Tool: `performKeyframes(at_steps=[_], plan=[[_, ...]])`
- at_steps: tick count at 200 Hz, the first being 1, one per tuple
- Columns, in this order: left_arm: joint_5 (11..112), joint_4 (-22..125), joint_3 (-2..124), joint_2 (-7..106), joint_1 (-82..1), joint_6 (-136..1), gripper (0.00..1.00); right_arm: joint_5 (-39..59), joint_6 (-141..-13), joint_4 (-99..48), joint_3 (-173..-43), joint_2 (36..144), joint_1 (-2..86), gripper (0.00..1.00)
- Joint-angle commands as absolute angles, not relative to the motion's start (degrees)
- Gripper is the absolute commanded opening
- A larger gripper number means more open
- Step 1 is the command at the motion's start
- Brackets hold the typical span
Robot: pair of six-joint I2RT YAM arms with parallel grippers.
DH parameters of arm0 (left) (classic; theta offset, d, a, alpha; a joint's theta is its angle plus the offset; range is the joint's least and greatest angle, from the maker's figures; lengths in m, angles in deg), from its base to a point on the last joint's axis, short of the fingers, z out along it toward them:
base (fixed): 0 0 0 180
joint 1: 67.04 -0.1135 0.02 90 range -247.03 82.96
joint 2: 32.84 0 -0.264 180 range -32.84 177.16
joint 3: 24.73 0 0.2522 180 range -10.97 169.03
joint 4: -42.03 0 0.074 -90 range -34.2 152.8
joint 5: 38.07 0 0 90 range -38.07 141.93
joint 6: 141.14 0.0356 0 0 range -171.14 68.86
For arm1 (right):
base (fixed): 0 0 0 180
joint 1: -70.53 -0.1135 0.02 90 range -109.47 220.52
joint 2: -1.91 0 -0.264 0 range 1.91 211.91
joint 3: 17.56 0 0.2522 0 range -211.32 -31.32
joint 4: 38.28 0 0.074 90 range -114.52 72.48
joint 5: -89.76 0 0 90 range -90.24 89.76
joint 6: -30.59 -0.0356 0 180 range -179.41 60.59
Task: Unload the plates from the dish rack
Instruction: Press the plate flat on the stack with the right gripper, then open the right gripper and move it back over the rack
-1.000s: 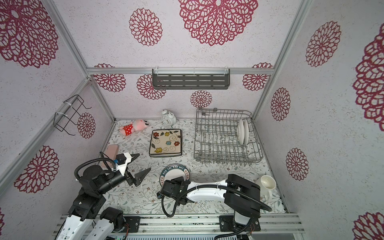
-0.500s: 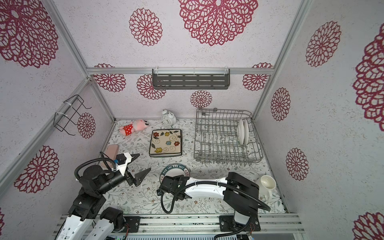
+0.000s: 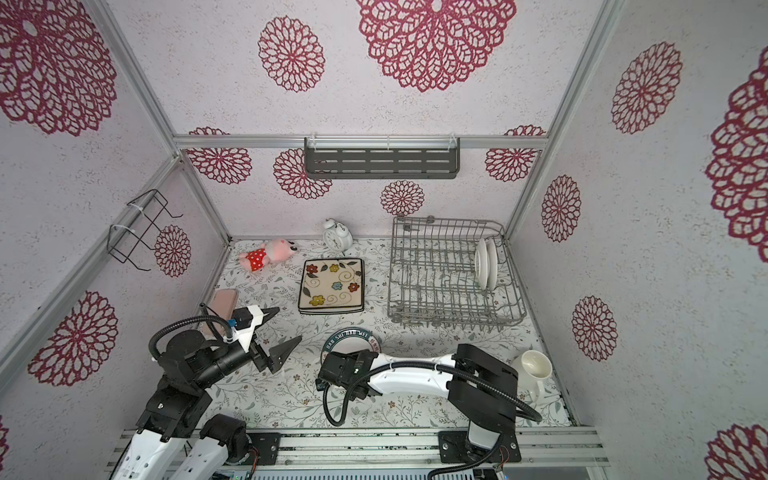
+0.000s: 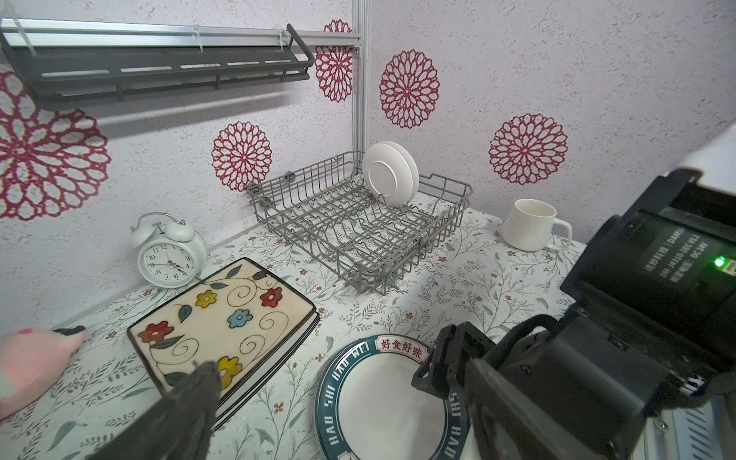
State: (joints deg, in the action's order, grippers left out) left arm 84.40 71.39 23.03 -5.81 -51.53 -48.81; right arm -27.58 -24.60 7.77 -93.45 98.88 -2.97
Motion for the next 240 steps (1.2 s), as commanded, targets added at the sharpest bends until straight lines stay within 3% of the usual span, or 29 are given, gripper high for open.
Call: performKeyframes(at_steps=[1, 166, 200, 216, 227, 240], plan=[[84.98, 71.3, 22.68, -5.67, -51.22, -48.33, 0.97, -28.2, -26.34, 10.36, -95.69, 98.84, -2.73, 0.68], [85.6, 70.96, 22.6, -5.45, -51.22, -48.68, 0.97, -26.67, -27.02, 15.03, -97.83, 97.62, -2.68, 0.73], [85.73, 70.86, 22.69, -5.5, -51.21, -48.86, 0.97, -25.5, -31.07, 15.76, -100.15, 91.15, 1.87, 0.74], [85.85, 70.62, 22.6, -5.41, -51.21, -48.96, 0.97, -25.18, -34.68, 13.43, -100.06, 84.71, 7.01, 0.81], [85.95, 70.5, 22.6, -5.19, -51.22, -48.95, 0.97, -25.72, -37.34, 10.87, -99.49, 79.96, 10.72, 0.98], [86.21, 70.38, 22.69, -4.88, -51.22, -49.01, 0.97, -25.12, -40.87, 8.57, -99.18, 74.95, 16.08, 0.99]])
